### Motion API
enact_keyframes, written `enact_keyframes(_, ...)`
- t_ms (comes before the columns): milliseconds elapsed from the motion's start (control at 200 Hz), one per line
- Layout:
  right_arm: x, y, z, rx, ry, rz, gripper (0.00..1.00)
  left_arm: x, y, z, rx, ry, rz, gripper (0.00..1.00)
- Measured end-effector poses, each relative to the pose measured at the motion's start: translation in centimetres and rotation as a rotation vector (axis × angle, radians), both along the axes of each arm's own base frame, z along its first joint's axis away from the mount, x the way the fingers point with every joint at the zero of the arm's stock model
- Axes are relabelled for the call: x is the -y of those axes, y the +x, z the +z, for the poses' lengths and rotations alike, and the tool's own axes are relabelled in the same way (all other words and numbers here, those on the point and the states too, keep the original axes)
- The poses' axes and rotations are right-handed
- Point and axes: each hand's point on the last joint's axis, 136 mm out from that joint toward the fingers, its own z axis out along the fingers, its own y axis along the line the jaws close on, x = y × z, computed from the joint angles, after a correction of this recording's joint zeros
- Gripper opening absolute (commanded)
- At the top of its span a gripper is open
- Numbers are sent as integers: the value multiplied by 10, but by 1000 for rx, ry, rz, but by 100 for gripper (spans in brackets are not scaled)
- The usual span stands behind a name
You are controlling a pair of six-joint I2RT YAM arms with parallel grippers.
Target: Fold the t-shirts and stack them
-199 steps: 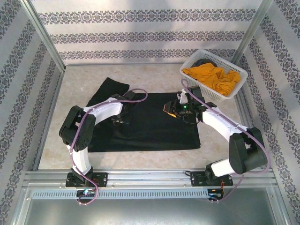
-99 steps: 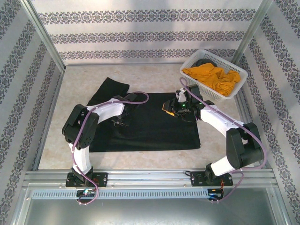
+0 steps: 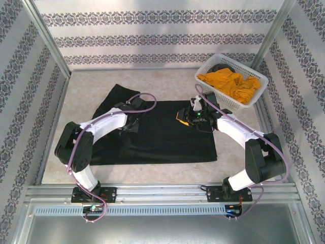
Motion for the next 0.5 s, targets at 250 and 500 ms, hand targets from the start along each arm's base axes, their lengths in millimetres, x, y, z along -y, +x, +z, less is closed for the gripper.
enact_keyframes(250,0,-1,0,-2,3,2,32,3,5,10,77,-62,51,0)
enact_keyframes(500,-1,-1,4,6,8,4,31,11,-6,-12,44,-130,44,4)
